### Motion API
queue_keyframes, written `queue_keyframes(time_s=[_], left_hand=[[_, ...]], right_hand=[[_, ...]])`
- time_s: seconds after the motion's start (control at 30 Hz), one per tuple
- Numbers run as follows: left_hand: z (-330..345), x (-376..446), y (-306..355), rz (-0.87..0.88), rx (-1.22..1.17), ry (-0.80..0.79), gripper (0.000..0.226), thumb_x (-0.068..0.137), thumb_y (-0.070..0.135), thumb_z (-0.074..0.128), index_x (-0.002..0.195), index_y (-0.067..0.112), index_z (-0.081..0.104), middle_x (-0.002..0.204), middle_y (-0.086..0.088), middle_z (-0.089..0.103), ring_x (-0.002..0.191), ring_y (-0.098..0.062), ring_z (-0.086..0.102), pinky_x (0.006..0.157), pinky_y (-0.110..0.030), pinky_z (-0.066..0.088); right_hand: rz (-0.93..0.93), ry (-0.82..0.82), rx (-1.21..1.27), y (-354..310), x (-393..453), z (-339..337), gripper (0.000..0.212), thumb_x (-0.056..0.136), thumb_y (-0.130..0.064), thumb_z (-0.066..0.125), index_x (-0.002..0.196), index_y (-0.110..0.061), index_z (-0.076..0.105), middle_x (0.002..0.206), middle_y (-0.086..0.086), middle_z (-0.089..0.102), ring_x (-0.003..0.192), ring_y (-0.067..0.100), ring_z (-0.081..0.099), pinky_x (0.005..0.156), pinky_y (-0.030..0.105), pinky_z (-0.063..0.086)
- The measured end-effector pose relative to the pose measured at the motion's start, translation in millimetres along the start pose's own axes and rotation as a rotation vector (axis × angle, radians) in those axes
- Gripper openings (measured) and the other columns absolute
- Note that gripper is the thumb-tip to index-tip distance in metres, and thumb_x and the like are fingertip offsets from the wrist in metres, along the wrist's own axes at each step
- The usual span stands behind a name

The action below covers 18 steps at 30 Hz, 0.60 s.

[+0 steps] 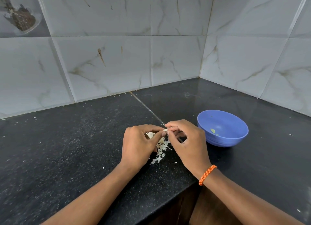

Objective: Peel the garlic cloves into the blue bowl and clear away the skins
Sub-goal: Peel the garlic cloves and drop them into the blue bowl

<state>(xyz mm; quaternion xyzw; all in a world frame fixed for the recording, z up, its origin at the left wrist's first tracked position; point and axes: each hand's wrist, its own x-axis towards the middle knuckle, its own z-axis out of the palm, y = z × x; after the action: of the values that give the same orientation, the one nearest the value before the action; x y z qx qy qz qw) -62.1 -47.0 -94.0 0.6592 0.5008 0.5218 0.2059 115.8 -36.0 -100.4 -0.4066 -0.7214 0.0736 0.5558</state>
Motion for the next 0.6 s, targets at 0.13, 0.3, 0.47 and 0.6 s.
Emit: queue_keyframes(time_s=[0.13,0.3,0.47,0.6], left_hand=[[2.3,0.9,-4.3,0.038,0.031,0.009,0.008,0.096,0.027,0.084,0.100,0.032,0.087,0.092,0.022,0.081,0.052,-0.011,0.071,0.059,-0.042,0.062],[1.8,2.1,-7.5,0.024,0.027,0.025,0.014,0.097,0.024,0.080,0.098,0.037,0.084,0.084,0.015,0.081,0.055,-0.017,0.072,0.059,-0.046,0.062],[0.6,1.5,-3.0,-0.015,-0.026,0.028,0.013,0.098,0.021,0.078,0.094,0.033,0.082,0.073,0.003,0.079,0.051,-0.018,0.072,0.057,-0.039,0.060],[0.1,2.0,-1.2,-0.024,-0.026,0.026,0.013,0.097,0.020,0.078,0.091,0.031,0.081,0.067,0.003,0.076,0.049,-0.020,0.071,0.055,-0.040,0.059]], right_hand=[[-0.009,-0.035,0.008,0.5,0.3,0.5,0.016,0.093,-0.003,0.077,0.103,-0.016,0.078,0.094,-0.008,0.071,0.082,0.010,0.071,0.068,0.028,0.060],[0.016,-0.072,0.057,0.5,0.5,1.6,0.020,0.091,-0.002,0.078,0.105,-0.017,0.078,0.094,-0.008,0.070,0.086,0.013,0.071,0.067,0.029,0.061],[0.023,-0.093,0.070,1.5,1.0,1.7,0.023,0.092,-0.002,0.079,0.108,-0.018,0.078,0.095,-0.009,0.070,0.088,0.015,0.071,0.067,0.029,0.061],[0.026,-0.108,0.073,0.1,0.5,2.0,0.024,0.092,-0.003,0.078,0.110,-0.019,0.078,0.097,-0.009,0.070,0.089,0.013,0.071,0.068,0.026,0.061]])
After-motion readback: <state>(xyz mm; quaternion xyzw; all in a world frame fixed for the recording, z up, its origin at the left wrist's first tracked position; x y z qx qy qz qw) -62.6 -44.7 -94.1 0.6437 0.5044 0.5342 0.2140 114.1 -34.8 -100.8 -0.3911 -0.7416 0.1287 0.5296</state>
